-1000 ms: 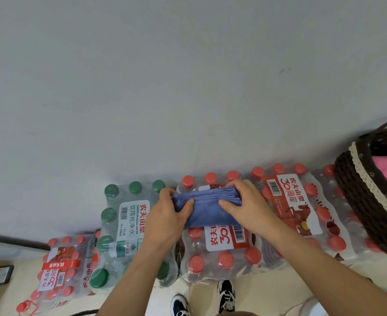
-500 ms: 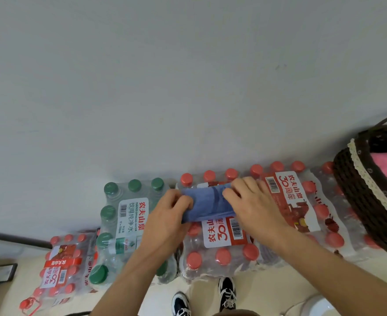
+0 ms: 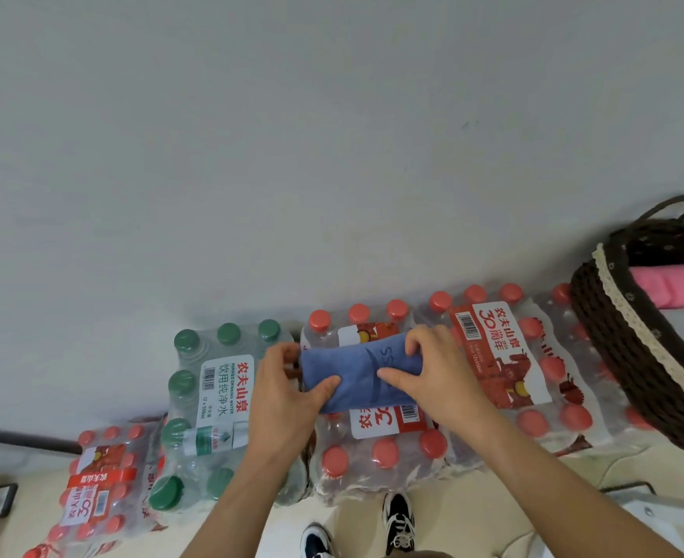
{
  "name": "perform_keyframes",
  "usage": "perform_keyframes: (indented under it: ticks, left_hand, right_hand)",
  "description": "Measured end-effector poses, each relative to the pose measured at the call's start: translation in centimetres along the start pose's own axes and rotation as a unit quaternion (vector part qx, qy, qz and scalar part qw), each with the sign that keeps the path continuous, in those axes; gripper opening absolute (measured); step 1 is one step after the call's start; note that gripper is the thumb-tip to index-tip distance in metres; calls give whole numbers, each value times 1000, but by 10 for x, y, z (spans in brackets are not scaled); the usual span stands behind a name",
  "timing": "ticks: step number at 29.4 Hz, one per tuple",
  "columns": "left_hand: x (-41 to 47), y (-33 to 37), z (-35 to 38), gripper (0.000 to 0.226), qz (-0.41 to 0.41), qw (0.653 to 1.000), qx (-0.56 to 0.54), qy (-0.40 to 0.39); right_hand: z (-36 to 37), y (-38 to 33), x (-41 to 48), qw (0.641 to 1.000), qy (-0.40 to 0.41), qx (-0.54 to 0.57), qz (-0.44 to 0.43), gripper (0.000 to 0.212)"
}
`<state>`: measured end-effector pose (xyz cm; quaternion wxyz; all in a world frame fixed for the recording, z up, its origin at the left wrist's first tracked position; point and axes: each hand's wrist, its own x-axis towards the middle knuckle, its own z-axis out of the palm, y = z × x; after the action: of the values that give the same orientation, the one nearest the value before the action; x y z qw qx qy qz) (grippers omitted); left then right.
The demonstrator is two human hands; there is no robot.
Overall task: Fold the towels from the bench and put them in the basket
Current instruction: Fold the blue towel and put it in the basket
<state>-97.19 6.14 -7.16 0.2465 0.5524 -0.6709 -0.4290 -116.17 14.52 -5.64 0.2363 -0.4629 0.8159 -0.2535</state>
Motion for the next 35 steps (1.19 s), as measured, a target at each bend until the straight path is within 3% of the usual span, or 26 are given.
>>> perform_keyframes:
  ticks: [2, 4, 7, 10, 16, 19, 23, 27, 29, 32, 35]
  left_hand:
    - [1, 0, -5, 69, 4, 998, -15, -61]
    - [0, 1, -7, 74, 20, 995, -10, -97]
    - [-3, -1, -9, 62, 60, 993, 13, -100]
    - [-7, -4, -13, 59, 78, 989, 30, -123]
    - [-17, -12, -25, 64, 137, 968, 109, -182]
    - [-18, -10, -27, 55, 157, 962, 129, -183]
    - [-21, -6, -31, 48, 147, 969, 72, -183]
    - [-25, 2, -39, 51, 90, 976, -65, -186]
    - [-25, 13, -41, 49, 84, 969, -128, -195]
    - [-28, 32, -38, 36, 62, 957, -207, -193]
    - [-33, 49, -24, 28, 30, 950, -256, -175]
  right_hand:
    - [-8, 3, 3, 997, -57, 44, 30, 69]
    - [-13, 3, 6, 995, -99, 9, 11, 88]
    - [-14, -1, 8, 986, -130, -90, -60, 70]
    - [-19, -6, 7, 980, -148, -107, -73, 52]
    - [-19, -9, -8, 958, -132, -217, -135, 54]
    - [-18, -10, -12, 954, -141, -226, -136, 51]
    - [-27, -17, -15, 970, -173, -146, -90, 40]
    - [-43, -23, -30, 986, -162, 26, 6, 33]
    - [-52, -25, -39, 978, -151, 135, 37, 26]
    - [-65, -25, -49, 950, -115, 281, 74, 32]
    - [-81, -26, -55, 947, -58, 305, 82, 29]
